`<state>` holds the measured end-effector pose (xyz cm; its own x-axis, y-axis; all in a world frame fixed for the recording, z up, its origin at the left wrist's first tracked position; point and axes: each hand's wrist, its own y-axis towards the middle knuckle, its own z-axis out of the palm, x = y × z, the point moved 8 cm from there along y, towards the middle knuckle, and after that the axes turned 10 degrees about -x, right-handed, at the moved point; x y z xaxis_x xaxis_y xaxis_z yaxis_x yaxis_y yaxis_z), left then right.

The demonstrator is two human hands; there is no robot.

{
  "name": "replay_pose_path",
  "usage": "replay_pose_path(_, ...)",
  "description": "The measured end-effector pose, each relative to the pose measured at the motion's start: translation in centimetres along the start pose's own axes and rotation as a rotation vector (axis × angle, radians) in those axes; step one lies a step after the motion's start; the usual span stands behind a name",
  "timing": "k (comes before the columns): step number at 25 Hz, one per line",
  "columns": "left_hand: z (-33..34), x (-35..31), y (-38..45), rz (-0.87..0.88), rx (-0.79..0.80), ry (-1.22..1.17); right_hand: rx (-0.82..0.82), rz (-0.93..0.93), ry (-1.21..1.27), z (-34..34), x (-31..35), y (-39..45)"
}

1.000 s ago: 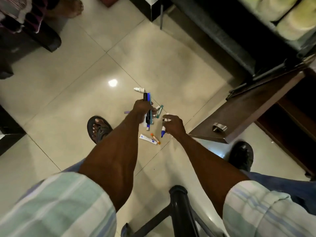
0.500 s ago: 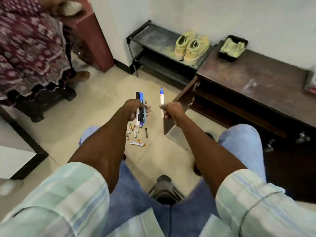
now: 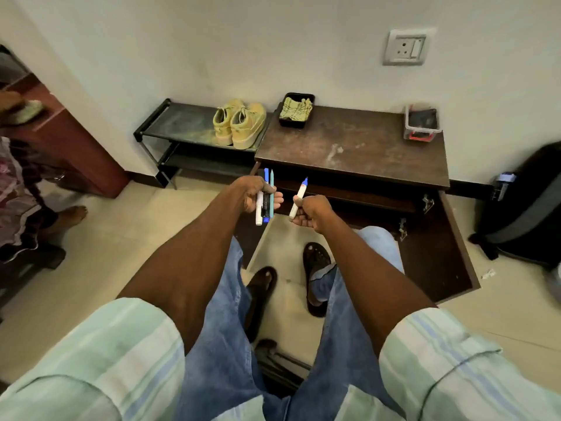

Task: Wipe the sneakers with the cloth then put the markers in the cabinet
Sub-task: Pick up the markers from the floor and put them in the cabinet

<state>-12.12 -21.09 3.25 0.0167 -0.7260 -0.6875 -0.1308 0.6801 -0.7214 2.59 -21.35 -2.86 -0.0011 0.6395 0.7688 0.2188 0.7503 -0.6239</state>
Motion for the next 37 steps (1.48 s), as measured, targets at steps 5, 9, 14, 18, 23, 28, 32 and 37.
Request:
replay_pose_path(5,1.1,-0.5,6.4,-0.071,-0.021,-0.028,-0.054,0.069,-0.005,0.4,-0.3,6.6)
replay_pose_path(9,0.1,0.1,15.1,-0.142,-0.048,-0.033,-0.100,0.102,-0.073,3.9,-0.6,15.0)
replay_pose_path(14,-2.2,-1.4,22.0,-0.162,-0.022,-0.085,-0.144,0.027,-0.158,9.6,-0.1,24.5)
replay_pose_path(18,-3.7,-2.3,24.0,-0.117,-0.012,-0.242,-0.130,-0.059,-0.225,13.2,2.1,27.8)
replay_pose_path(23,-4.0,-1.6,24.6,-0.111,0.037,-0.292,-0.190,-0.137,-0.476,15.1,2.9,29.9)
replay_pose_path(28,-4.2,-1.6,24.6,-0.098,0.056,-0.326,-0.182,-0.101,-0.449,15.9,2.1,31.1)
replay_pose_path(32,-4.3,-1.7,24.2,-0.081,0.047,-0.302,-0.144,-0.129,-0.421,15.9,2.4,30.4)
replay_pose_path(37,-3.2,-1.0,23.6,-0.088,0.039,-0.220,-0.154,-0.074,-0.119,13.0,1.2,27.7)
